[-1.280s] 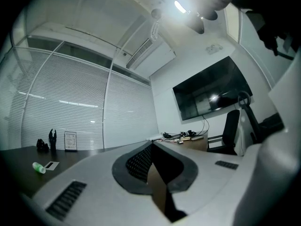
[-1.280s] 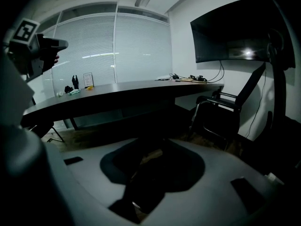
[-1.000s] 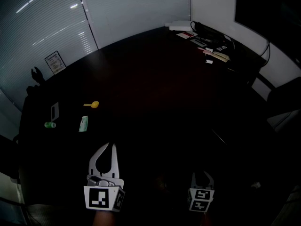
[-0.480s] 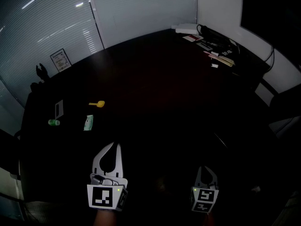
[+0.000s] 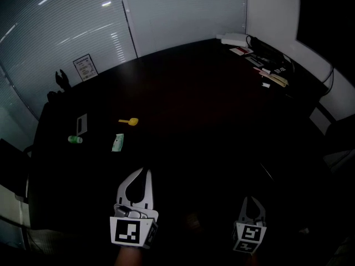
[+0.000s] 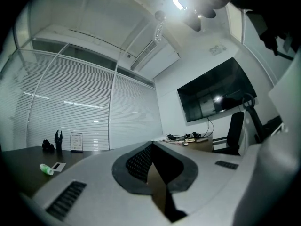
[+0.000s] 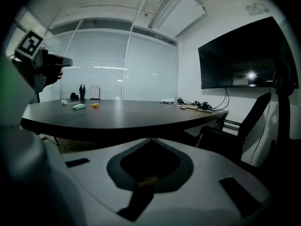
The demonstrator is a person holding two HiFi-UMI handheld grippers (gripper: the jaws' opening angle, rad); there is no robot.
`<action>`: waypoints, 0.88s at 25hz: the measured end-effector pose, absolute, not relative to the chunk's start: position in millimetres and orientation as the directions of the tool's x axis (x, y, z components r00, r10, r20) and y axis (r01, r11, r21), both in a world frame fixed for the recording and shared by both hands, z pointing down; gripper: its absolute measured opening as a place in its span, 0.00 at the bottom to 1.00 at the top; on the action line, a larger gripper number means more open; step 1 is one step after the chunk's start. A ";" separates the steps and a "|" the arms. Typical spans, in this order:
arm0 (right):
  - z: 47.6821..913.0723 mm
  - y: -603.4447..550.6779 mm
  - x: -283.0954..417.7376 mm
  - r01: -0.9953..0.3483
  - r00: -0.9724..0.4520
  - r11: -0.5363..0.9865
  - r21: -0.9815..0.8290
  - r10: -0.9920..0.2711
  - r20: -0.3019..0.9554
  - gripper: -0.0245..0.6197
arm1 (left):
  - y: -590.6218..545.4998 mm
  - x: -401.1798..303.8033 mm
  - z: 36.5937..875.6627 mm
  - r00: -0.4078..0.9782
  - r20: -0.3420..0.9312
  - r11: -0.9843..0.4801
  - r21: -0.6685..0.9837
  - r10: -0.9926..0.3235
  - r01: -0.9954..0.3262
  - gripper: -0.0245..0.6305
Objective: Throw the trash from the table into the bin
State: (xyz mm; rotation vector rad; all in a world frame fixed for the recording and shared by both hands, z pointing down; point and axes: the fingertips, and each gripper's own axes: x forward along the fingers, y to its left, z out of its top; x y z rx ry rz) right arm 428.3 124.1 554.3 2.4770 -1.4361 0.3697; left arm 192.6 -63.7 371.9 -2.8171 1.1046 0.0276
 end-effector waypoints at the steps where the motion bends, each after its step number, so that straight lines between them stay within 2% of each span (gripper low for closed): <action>1: 549.2 122.2 428.4 -0.871 0.484 -0.483 0.092 -0.810 0.331 0.05 | -64.8 188.5 370.4 0.730 -0.060 -0.724 -0.094 -0.681 -0.684 0.03; 22: 373.7 50.2 399.0 -0.897 0.423 -0.424 0.128 -0.905 -0.032 0.05 | -78.7 130.7 331.6 0.654 -0.119 -0.650 -0.077 -0.747 -0.756 0.03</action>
